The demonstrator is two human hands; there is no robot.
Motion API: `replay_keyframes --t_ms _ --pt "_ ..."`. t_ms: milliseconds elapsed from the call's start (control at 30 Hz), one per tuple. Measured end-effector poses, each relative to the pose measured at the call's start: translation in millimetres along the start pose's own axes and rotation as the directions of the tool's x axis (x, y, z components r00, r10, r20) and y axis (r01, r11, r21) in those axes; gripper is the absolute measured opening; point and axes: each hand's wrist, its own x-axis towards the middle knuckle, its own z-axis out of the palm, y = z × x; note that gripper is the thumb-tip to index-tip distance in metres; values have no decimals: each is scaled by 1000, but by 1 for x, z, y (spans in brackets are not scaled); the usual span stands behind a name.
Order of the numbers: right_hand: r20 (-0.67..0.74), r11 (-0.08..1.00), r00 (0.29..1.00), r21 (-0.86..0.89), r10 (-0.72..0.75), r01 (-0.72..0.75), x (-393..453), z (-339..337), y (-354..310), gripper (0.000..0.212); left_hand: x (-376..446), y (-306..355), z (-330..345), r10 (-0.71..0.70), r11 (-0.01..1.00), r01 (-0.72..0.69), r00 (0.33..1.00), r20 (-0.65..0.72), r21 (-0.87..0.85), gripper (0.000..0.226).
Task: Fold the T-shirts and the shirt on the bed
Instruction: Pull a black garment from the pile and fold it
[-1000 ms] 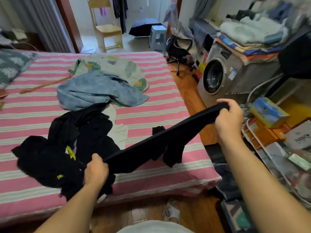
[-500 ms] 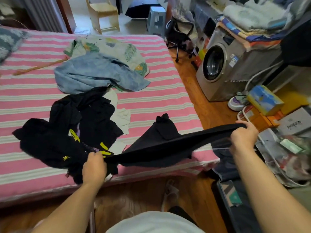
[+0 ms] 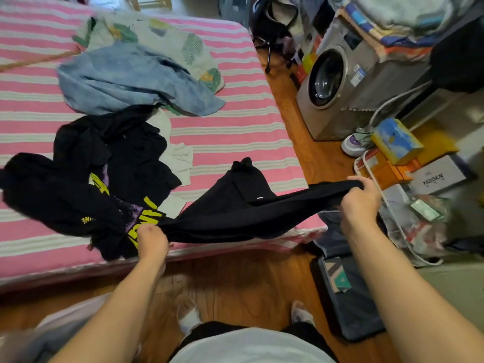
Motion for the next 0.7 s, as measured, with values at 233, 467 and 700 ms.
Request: replay_keyframes --t_ms 233,467,700 --pt "104 998 994 54 20 -25 23 -7 5 43 -49 1 19 296 929 -317 946 133 189 19" --pt "182 1000 983 -2 19 -19 67 -38 39 43 -61 -33 40 266 884 -273 961 72 379 35" --pt "162 998 985 -33 57 -52 65 -23 59 44 -57 -4 52 217 919 -206 976 4 335 35"
